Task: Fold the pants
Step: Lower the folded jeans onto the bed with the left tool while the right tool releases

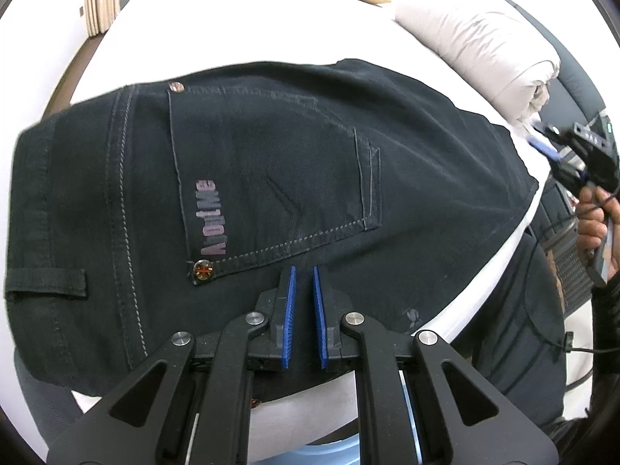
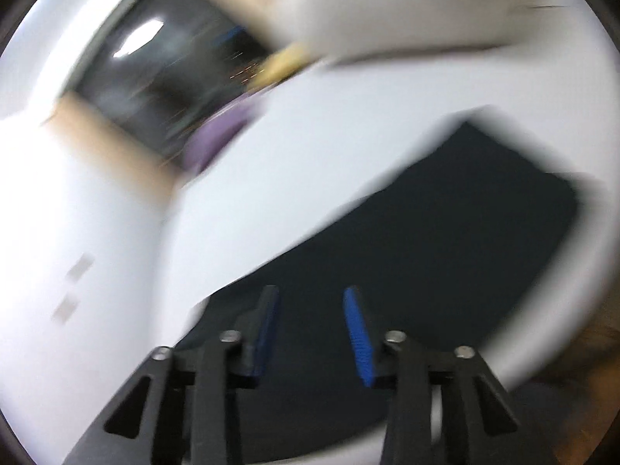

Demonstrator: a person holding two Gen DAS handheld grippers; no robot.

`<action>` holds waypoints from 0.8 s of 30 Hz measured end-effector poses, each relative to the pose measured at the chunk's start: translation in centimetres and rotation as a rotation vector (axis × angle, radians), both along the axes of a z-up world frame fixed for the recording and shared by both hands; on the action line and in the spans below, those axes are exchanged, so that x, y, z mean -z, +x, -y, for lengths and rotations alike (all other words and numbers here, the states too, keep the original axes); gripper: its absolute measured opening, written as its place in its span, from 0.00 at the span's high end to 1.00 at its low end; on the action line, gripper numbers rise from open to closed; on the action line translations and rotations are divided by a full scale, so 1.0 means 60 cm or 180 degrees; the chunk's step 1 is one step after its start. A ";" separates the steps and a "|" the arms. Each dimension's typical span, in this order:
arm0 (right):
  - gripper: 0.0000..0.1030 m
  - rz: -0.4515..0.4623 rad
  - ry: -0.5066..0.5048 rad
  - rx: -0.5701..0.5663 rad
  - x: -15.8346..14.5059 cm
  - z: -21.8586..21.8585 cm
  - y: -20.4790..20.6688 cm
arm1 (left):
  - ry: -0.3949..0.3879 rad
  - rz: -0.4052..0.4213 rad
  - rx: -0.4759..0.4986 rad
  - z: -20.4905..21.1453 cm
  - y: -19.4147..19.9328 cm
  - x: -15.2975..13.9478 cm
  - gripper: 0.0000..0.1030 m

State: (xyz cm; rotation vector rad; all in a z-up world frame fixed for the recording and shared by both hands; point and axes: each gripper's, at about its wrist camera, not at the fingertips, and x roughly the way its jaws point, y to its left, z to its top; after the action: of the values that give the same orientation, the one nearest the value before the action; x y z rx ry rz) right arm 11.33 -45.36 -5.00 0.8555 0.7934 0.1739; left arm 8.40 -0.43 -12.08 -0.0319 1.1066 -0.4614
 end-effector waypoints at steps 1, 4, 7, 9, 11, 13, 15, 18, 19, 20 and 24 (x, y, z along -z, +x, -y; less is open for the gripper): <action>0.72 -0.0027 0.0080 -0.0361 0.005 -0.049 0.035 | 0.0030 0.0052 -0.0009 0.002 0.001 -0.008 0.91; 0.74 -0.0103 0.0419 -0.0908 0.037 -0.159 0.107 | -0.0049 0.0155 -0.0078 0.004 0.021 -0.032 0.91; 0.74 -0.0201 0.0605 -0.1236 0.074 -0.239 0.166 | -0.0090 0.0254 -0.0114 0.018 0.064 -0.056 0.91; 0.74 -0.0301 0.0749 -0.1312 0.104 -0.262 0.197 | -0.0108 0.0338 -0.0059 0.041 0.100 -0.066 0.91; 0.88 -0.0482 0.0752 -0.1159 0.144 -0.261 0.208 | -0.0017 0.0342 0.0050 0.080 0.144 -0.059 0.91; 1.00 -0.0495 0.1016 -0.0996 0.179 -0.232 0.210 | 0.0059 0.0291 0.0115 0.105 0.176 -0.039 0.91; 1.00 -0.0402 0.1237 -0.0718 0.194 -0.184 0.212 | 0.0194 0.0163 0.0088 0.116 0.204 -0.003 0.91; 1.00 -0.0261 0.1128 -0.0289 0.194 -0.096 0.200 | -0.0040 0.0168 0.0064 0.099 0.212 0.017 0.91; 1.00 -0.0233 0.1079 -0.0109 0.199 -0.057 0.194 | -0.0112 0.0170 0.0066 0.092 0.210 0.019 0.91; 1.00 -0.0211 0.1108 0.0016 0.205 -0.026 0.189 | -0.0175 0.0170 0.0073 0.087 0.210 0.020 0.91; 1.00 -0.0199 0.0773 0.0548 0.204 0.096 0.172 | -0.0284 0.0185 0.0069 0.079 0.213 0.027 0.91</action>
State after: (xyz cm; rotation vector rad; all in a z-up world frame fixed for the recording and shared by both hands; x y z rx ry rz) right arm 21.65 -51.11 -17.26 1.1588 0.7623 0.0923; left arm 21.18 -5.18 -13.71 -0.0845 1.0298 -0.5279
